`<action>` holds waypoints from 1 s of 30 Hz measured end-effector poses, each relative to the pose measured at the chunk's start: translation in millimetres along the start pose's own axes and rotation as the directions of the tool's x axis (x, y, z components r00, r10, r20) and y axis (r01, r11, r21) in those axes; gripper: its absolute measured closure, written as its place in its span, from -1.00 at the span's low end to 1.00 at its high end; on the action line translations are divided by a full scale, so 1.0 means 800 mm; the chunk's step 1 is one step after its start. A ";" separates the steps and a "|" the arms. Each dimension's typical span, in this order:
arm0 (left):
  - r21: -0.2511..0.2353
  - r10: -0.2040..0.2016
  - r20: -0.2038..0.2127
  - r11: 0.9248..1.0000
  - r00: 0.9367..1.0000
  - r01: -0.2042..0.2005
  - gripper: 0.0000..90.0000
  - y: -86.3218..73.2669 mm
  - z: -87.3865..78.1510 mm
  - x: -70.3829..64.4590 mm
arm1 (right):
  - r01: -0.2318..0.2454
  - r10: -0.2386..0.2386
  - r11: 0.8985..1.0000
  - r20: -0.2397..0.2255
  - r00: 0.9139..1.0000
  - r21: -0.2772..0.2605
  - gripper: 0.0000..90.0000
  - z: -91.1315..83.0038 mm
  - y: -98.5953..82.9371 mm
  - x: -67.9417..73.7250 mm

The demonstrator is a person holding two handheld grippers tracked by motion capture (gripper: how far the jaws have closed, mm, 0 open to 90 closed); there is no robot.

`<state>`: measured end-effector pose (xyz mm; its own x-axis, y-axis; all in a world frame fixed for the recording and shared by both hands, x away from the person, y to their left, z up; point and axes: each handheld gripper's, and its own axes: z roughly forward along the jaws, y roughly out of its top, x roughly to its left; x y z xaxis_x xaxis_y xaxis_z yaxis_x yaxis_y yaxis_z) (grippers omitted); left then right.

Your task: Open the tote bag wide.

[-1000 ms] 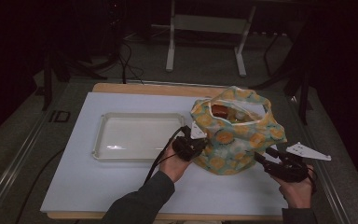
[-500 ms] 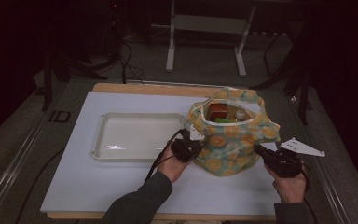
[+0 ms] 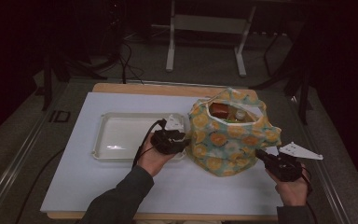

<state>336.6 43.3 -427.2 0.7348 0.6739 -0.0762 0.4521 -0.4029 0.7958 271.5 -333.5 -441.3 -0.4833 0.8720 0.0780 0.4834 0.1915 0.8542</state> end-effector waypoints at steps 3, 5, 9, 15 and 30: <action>-0.032 -0.019 -0.010 0.999 1.000 0.019 0.41 0.010 -0.010 0.009 | 0.006 -0.006 1.000 0.000 1.000 0.002 1.00 0.001 0.000 0.001; -0.051 -0.028 -0.023 0.998 0.999 0.027 0.41 0.019 -0.014 0.013 | 0.009 -0.009 1.000 0.002 1.000 0.004 1.00 0.002 0.000 0.002; -0.069 -0.017 -0.044 0.998 0.999 0.014 0.41 0.035 -0.017 0.021 | 0.015 -0.015 1.000 0.000 1.000 0.006 1.00 0.003 -0.001 0.003; -0.097 -0.034 -0.054 0.995 0.998 0.028 0.40 0.060 -0.010 0.028 | 0.018 -0.018 1.000 -0.002 1.000 0.003 1.00 0.002 -0.001 0.003; -0.067 -0.035 -0.107 0.997 0.994 0.028 0.20 0.118 0.033 0.021 | 0.036 -0.036 0.999 -0.014 0.999 0.007 1.00 0.005 -0.001 0.008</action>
<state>405.0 0.1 -369.0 0.6607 0.7496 -0.0393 0.4371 -0.3416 0.8320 271.0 -326.0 -444.0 -0.5104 0.8582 0.0548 0.4707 0.2255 0.8530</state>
